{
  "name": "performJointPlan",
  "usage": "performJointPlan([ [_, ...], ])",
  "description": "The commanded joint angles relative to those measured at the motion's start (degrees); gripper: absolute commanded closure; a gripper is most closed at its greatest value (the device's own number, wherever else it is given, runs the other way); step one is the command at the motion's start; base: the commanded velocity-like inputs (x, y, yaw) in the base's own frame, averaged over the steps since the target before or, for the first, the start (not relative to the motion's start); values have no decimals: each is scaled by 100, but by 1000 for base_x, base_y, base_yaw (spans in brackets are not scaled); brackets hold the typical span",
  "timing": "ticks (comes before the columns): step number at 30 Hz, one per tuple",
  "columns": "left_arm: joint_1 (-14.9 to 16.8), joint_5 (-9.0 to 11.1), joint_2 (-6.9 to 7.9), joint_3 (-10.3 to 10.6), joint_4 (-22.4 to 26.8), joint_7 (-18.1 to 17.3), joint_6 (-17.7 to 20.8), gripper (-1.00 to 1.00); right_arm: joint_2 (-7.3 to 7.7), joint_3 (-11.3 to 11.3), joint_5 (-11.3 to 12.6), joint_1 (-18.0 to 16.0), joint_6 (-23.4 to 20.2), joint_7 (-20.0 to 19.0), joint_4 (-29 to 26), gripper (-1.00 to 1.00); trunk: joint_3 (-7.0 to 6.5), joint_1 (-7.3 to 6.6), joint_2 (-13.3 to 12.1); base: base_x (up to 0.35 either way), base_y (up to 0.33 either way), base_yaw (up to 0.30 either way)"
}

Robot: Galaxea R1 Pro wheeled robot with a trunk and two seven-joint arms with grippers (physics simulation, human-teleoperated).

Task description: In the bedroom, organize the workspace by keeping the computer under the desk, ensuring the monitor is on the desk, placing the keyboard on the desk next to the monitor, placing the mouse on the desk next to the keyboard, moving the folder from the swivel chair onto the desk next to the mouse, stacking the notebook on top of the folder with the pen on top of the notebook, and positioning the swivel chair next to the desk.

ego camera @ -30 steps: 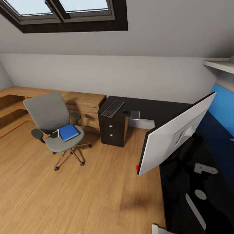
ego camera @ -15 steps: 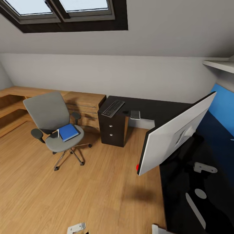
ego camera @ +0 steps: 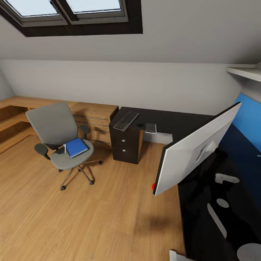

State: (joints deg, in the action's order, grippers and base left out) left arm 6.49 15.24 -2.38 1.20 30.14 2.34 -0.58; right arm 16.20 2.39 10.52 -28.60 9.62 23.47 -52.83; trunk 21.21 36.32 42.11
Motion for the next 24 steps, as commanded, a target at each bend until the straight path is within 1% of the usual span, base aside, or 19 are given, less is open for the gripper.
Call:
performJointPlan([
  [1,2,38,0,13,-51,24,-64,-100,9,25,61,-62,37,-2,72,-100,7,1,6,0,0,0],
  [3,2,35,0,17,-198,18,-176,-100,12,25,71,-191,36,-62,294,-100,7,1,6,0,0,0],
  [9,2,37,-9,16,-344,7,-273,-100,13,25,91,-463,83,-124,764,-100,7,1,6,0,0,0],
  [15,2,40,-21,13,-382,4,-296,-100,12,25,98,-604,104,-138,906,-100,7,1,6,0,0,0],
  [24,2,42,-18,12,-526,-3,-301,-100,21,24,93,-658,117,-141,992,-100,7,1,6,0,0,0],
])
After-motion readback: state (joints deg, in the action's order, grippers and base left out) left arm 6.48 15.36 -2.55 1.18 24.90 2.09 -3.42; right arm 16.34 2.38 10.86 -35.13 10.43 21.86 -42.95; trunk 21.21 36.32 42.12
